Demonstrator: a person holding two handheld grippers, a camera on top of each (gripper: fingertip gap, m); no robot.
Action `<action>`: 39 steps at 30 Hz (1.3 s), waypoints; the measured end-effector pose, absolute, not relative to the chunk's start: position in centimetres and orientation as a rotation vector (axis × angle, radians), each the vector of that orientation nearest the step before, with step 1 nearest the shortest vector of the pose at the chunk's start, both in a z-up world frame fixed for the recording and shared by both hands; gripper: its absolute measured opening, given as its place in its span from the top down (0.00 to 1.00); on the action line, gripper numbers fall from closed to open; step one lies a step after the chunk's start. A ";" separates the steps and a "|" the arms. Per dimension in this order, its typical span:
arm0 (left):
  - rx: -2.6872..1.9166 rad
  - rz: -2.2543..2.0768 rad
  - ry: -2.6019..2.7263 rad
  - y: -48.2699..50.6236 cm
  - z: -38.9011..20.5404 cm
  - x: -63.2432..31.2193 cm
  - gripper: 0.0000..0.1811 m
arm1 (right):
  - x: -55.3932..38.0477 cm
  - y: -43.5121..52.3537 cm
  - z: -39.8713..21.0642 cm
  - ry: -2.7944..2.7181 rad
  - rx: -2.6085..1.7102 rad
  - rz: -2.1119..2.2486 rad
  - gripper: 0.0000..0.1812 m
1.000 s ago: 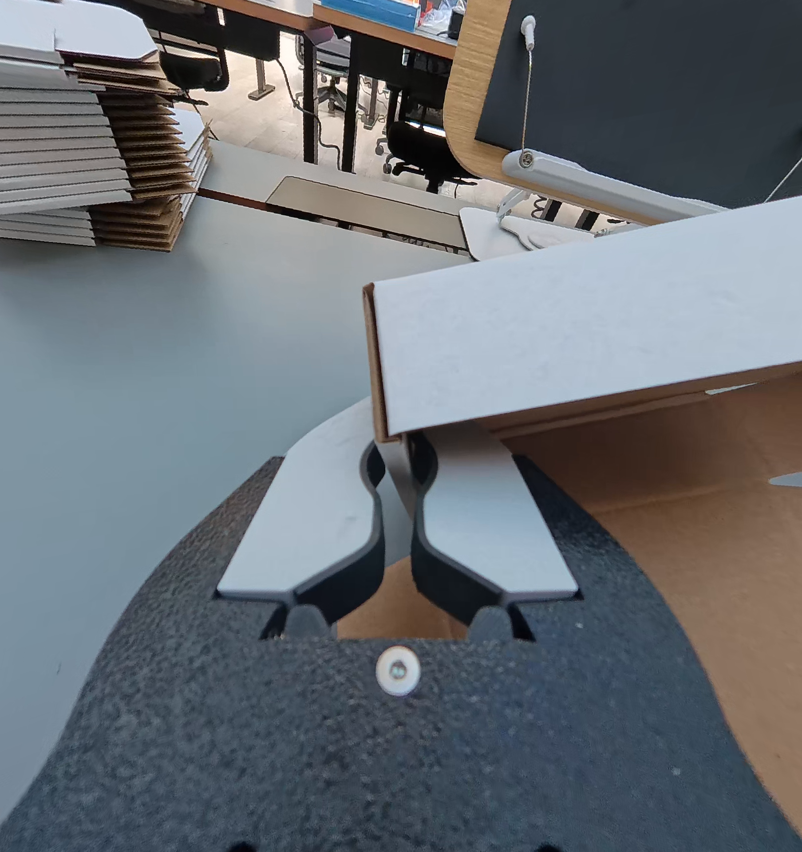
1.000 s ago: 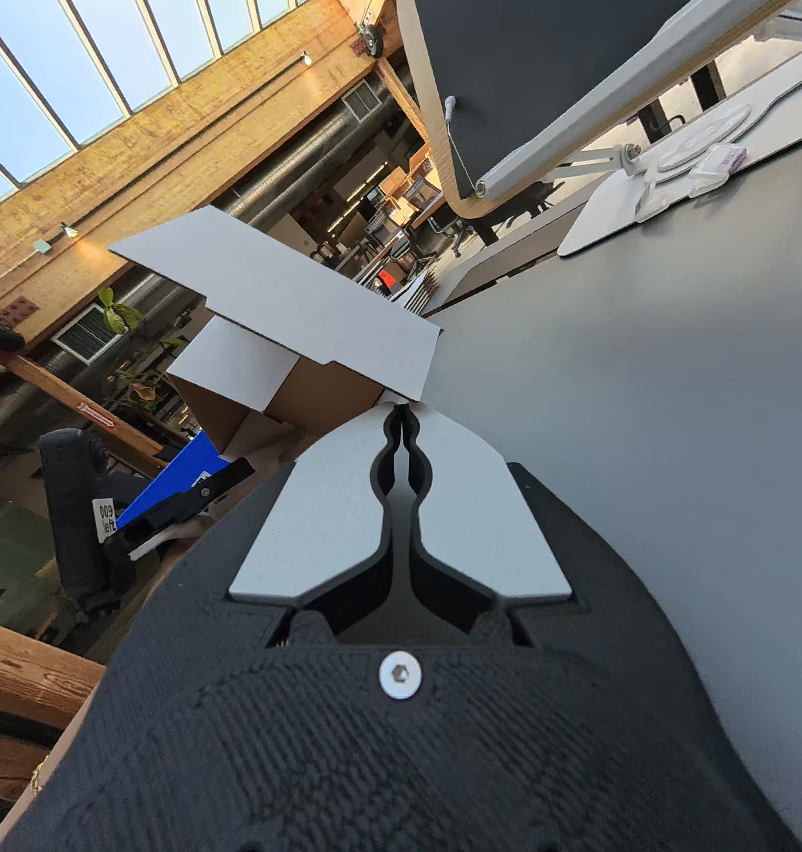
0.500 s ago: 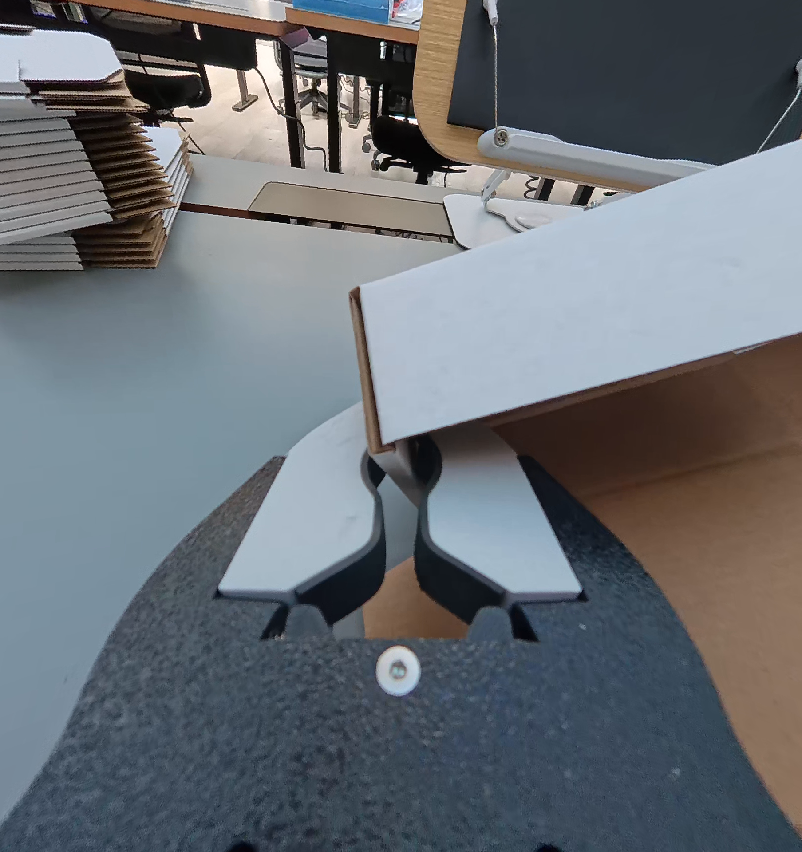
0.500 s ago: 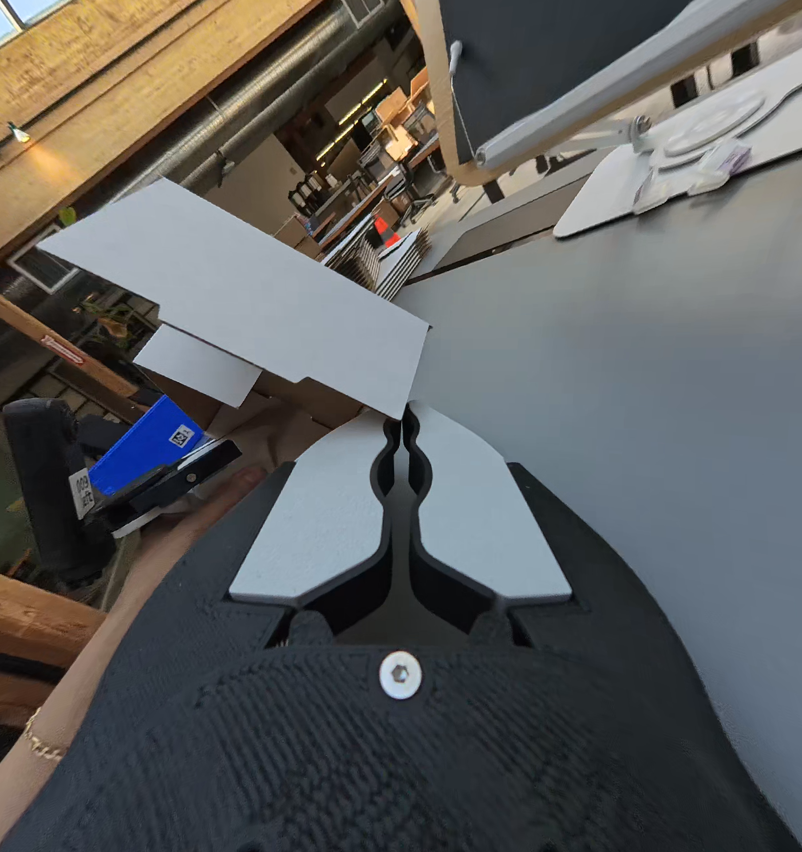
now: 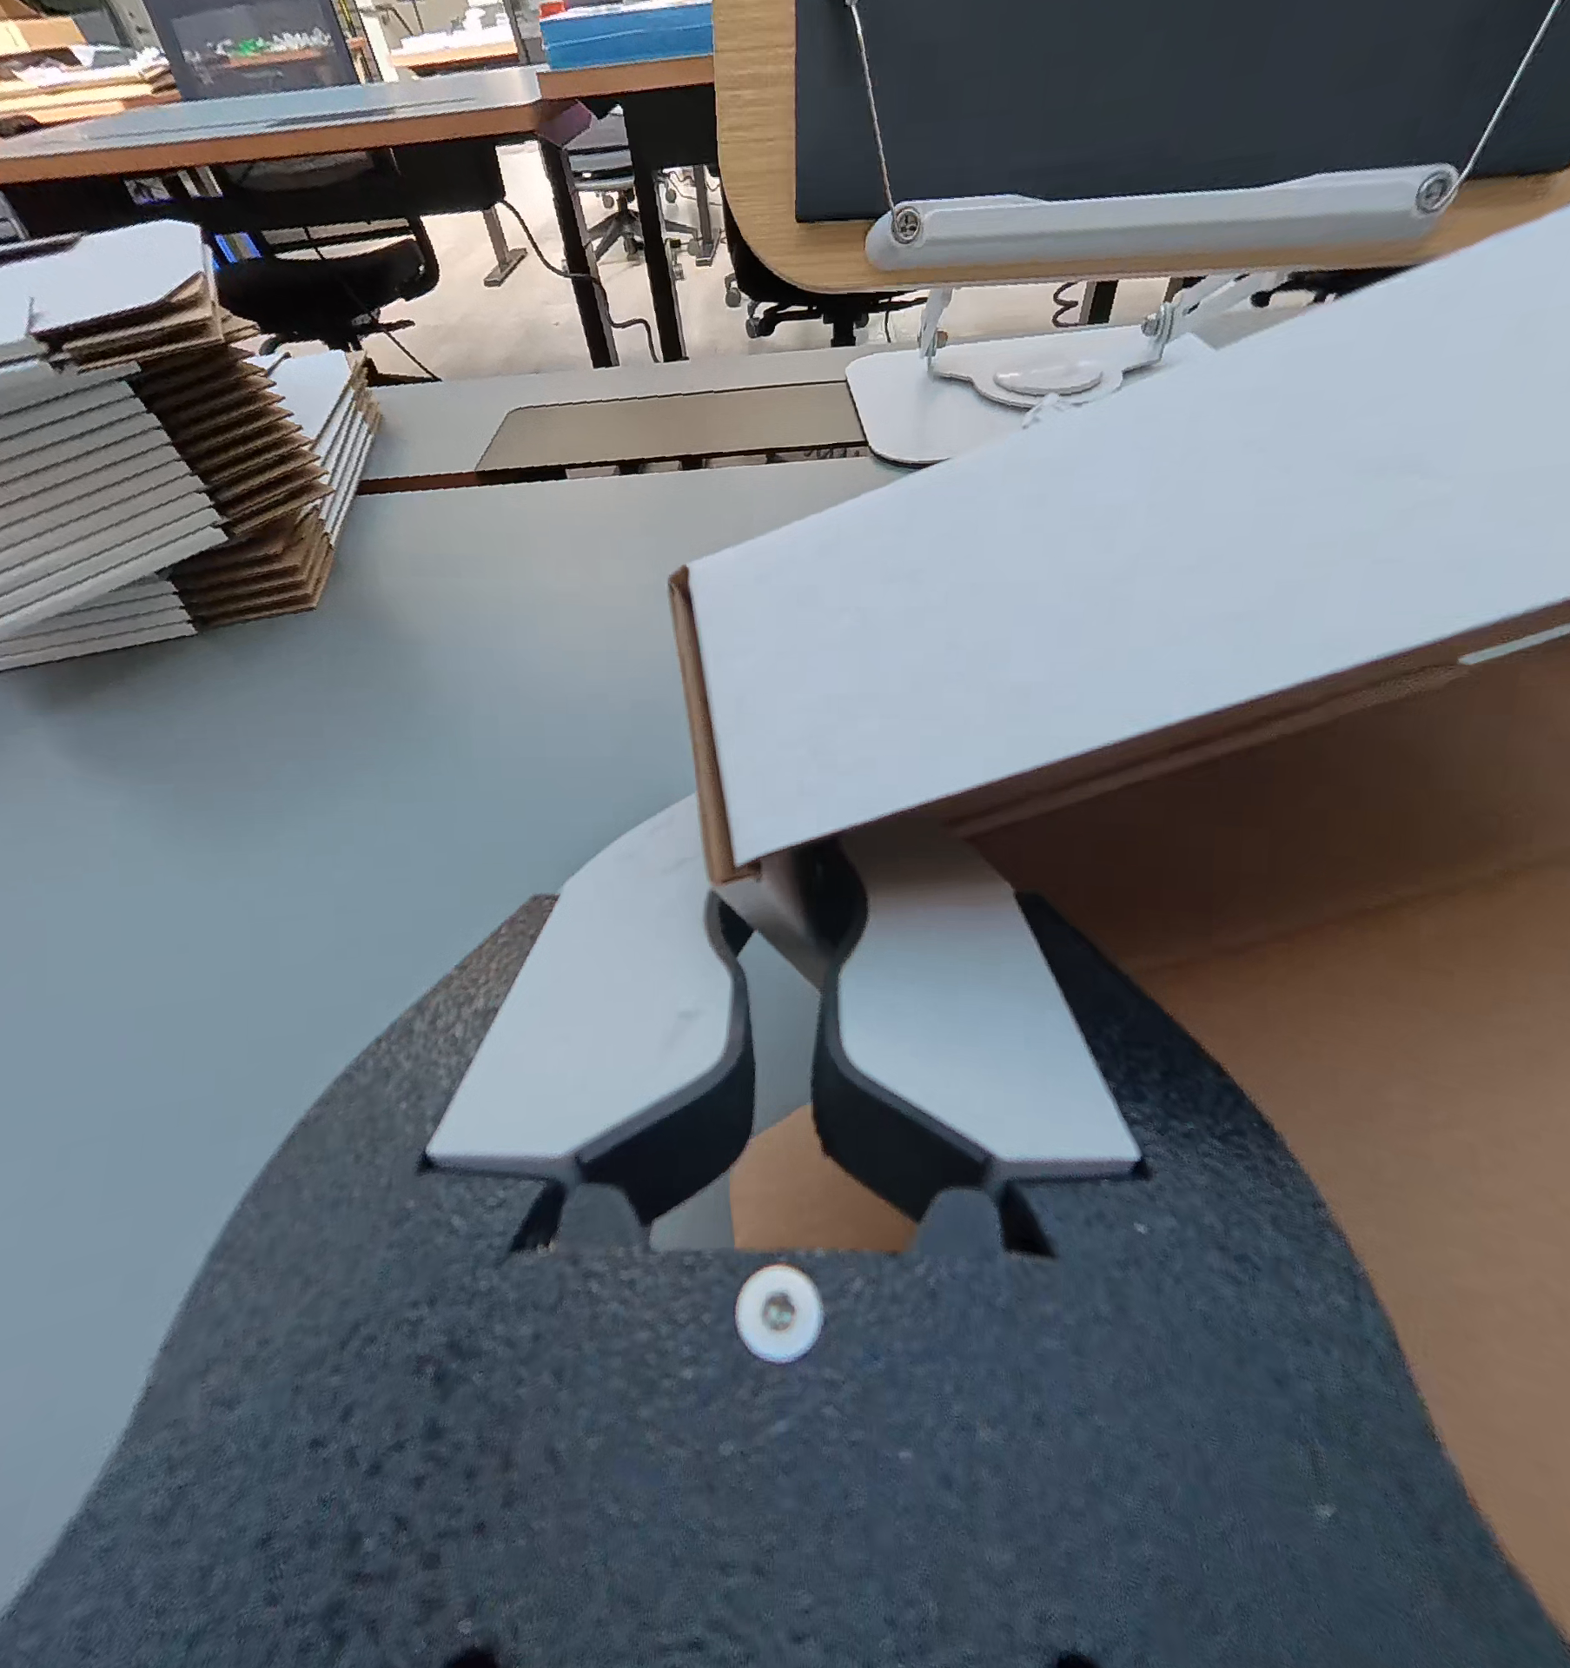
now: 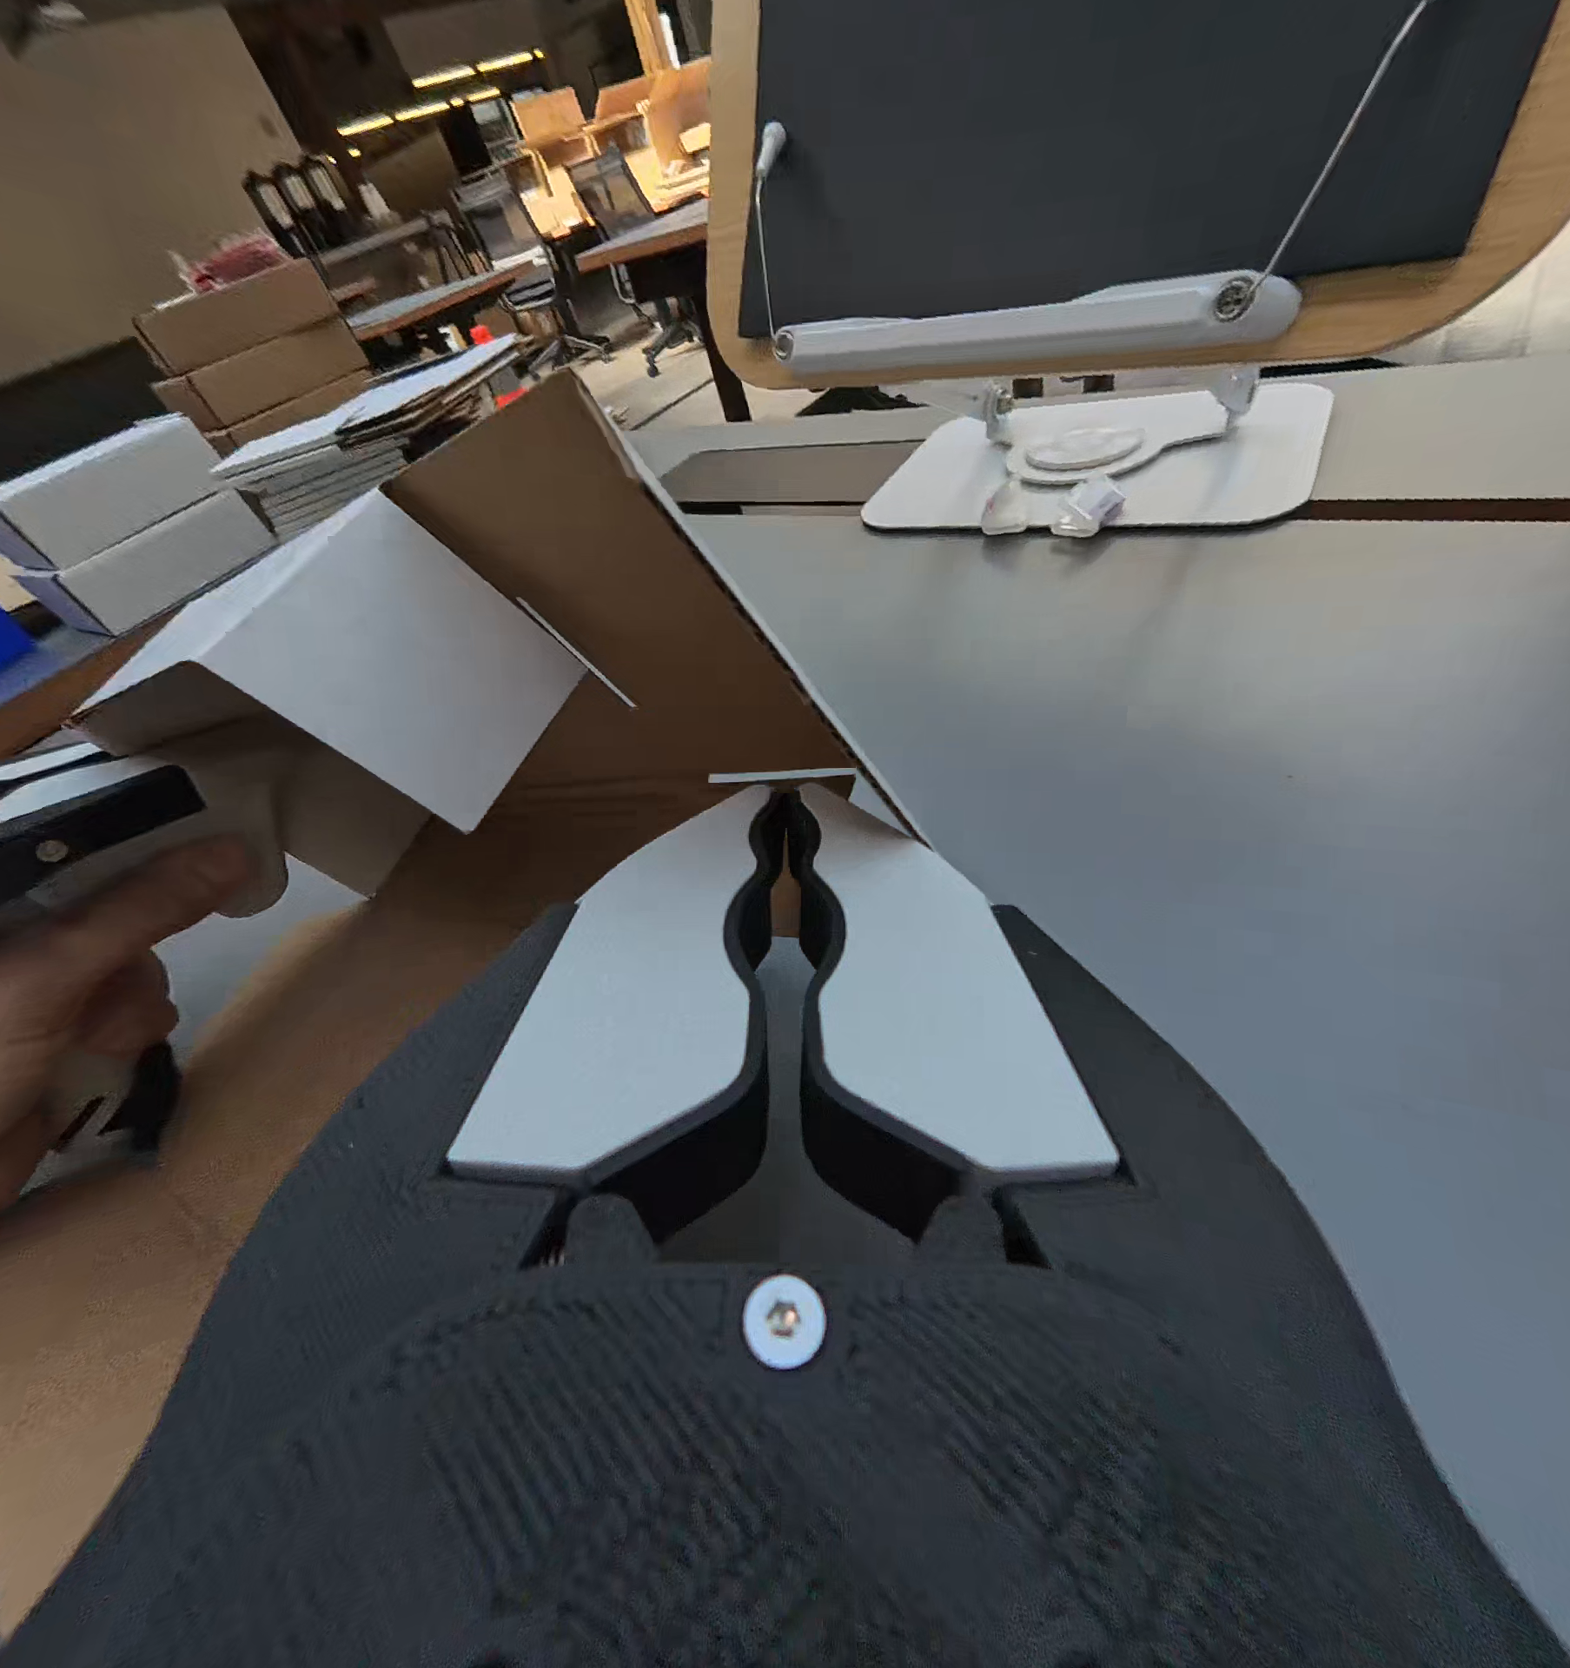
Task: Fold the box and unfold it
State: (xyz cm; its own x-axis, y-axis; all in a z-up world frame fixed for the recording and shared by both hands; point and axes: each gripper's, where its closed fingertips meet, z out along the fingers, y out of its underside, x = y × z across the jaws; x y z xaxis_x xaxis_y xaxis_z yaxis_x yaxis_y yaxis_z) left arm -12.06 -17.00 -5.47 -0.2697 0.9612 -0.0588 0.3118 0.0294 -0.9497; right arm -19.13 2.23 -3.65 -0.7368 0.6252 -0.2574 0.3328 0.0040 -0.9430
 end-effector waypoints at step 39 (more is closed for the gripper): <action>-1.234 1.147 -1.644 -16.3 -5.3 -12.1 0.95 | -17.3 1.6 -3.2 -2.079 -0.856 1.844 1.00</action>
